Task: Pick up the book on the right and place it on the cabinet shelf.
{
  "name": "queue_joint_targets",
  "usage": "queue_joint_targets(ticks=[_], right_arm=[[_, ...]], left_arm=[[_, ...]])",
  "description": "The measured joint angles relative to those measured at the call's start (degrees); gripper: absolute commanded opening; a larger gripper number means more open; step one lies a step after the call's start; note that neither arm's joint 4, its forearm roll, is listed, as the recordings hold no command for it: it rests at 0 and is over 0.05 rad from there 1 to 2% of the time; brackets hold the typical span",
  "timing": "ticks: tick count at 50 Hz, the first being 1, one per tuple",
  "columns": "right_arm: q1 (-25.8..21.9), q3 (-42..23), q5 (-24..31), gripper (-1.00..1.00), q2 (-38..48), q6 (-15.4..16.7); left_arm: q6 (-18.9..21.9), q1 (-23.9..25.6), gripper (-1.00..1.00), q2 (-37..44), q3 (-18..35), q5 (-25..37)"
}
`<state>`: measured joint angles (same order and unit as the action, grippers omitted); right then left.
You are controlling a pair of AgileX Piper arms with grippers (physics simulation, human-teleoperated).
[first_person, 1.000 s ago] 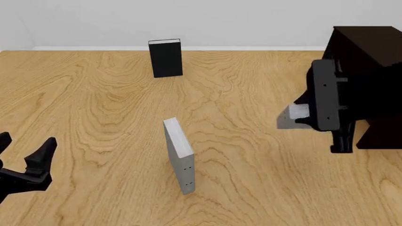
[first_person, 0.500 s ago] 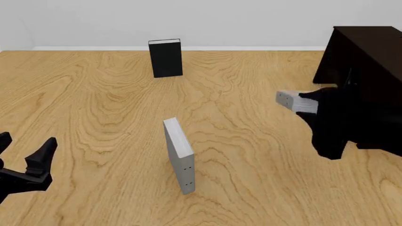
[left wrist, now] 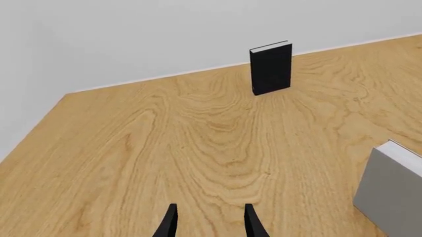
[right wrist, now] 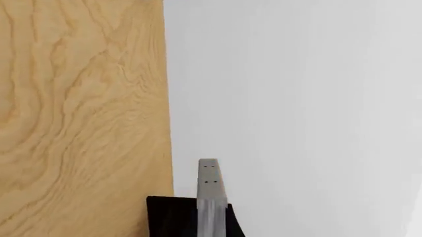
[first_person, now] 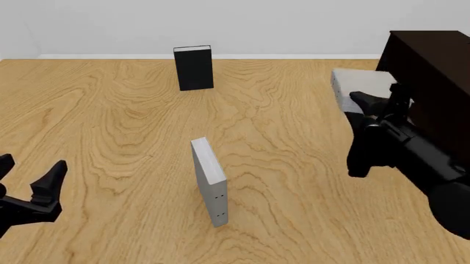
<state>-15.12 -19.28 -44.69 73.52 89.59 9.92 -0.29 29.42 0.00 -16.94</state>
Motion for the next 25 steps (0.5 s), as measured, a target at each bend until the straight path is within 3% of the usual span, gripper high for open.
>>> queue_joint_targets(ticks=[12,25], right_arm=[[2.6,0.1,-13.0,-1.0,10.0,3.2],[5.8,-1.3,-17.9,-1.0,15.9,3.5]], left_arm=[[0.0,0.1,1.0,-0.2,0.0,0.2],[0.2,0.3,1.0,-0.4,0.0,0.5]])
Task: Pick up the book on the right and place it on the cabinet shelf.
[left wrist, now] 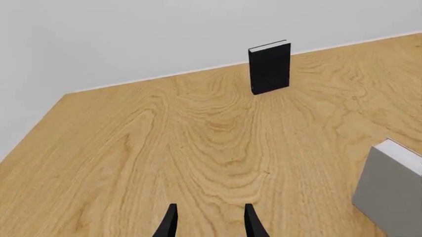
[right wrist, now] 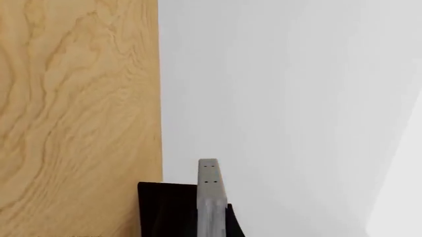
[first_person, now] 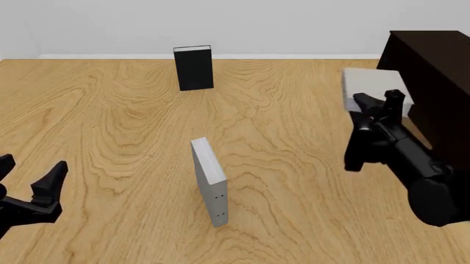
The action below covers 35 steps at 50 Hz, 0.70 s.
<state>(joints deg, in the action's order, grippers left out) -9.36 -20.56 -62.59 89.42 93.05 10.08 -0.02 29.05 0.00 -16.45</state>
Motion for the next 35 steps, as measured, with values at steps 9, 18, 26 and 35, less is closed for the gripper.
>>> queue_joint_targets(ticks=[9,18,26,35], right_arm=[[1.9,-1.7,-0.6,-1.0,2.7,-0.5],[3.4,-3.7,-0.7,-1.0,5.4,-0.9],[4.9,-5.1,-1.1,-1.0,7.7,-0.8],[6.7,-7.2,-0.5,-1.0,9.4,-1.1]], left_arm=[[0.0,0.1,1.0,0.4,0.0,-0.3],[0.1,0.1,1.0,0.8,0.0,-0.5],[0.1,0.2,1.0,1.4,0.0,-1.0],[0.1,0.2,1.0,1.7,0.0,-1.1]])
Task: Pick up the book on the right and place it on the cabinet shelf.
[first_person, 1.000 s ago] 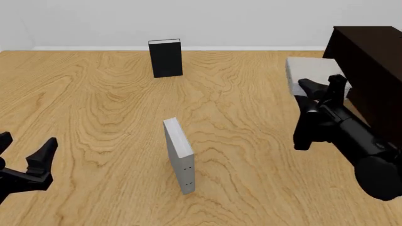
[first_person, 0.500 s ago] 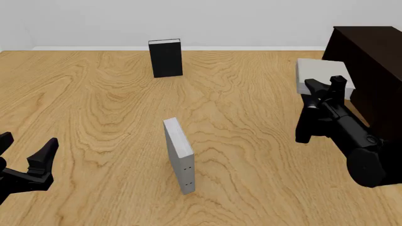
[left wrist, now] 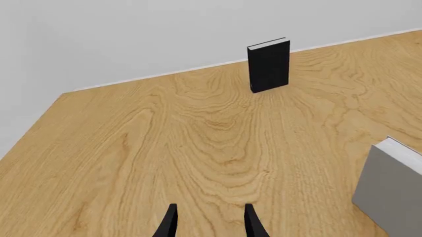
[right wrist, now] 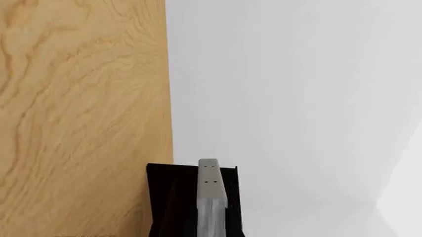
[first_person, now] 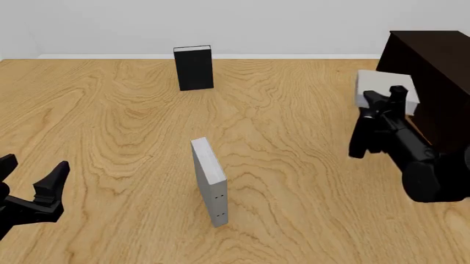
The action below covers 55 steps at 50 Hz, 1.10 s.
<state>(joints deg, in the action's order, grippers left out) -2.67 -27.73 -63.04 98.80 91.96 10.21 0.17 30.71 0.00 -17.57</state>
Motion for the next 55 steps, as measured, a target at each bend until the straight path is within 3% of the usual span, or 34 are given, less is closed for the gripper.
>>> queue_joint_targets(ticks=[55], right_arm=[[8.5,-10.3,0.5,-1.0,11.3,-1.6]], left_arm=[[0.1,-0.8,1.0,-0.2,0.0,0.4]])
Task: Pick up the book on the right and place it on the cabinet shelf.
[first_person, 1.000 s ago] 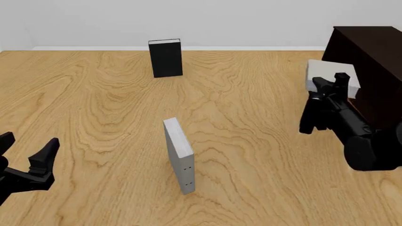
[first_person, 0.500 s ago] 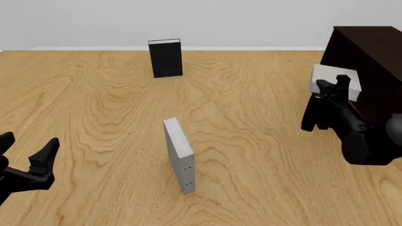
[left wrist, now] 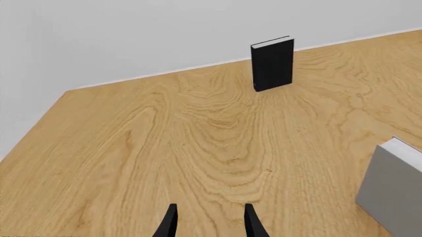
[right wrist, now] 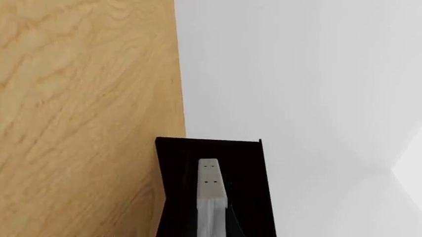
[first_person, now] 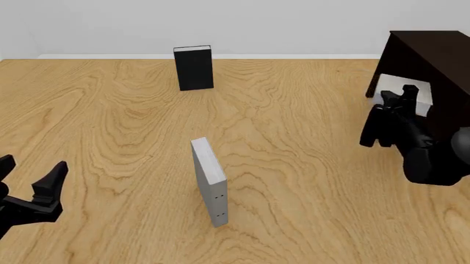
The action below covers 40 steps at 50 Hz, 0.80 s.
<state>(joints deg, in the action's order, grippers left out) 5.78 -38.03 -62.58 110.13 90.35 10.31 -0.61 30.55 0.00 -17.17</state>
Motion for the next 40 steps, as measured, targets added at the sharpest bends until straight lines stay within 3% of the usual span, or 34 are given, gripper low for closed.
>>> queue_joint_targets(ticks=[40], right_arm=[[6.3,-6.2,0.4,-1.0,6.8,-1.8]], left_arm=[[0.2,-0.6,1.0,0.8,0.0,0.0]])
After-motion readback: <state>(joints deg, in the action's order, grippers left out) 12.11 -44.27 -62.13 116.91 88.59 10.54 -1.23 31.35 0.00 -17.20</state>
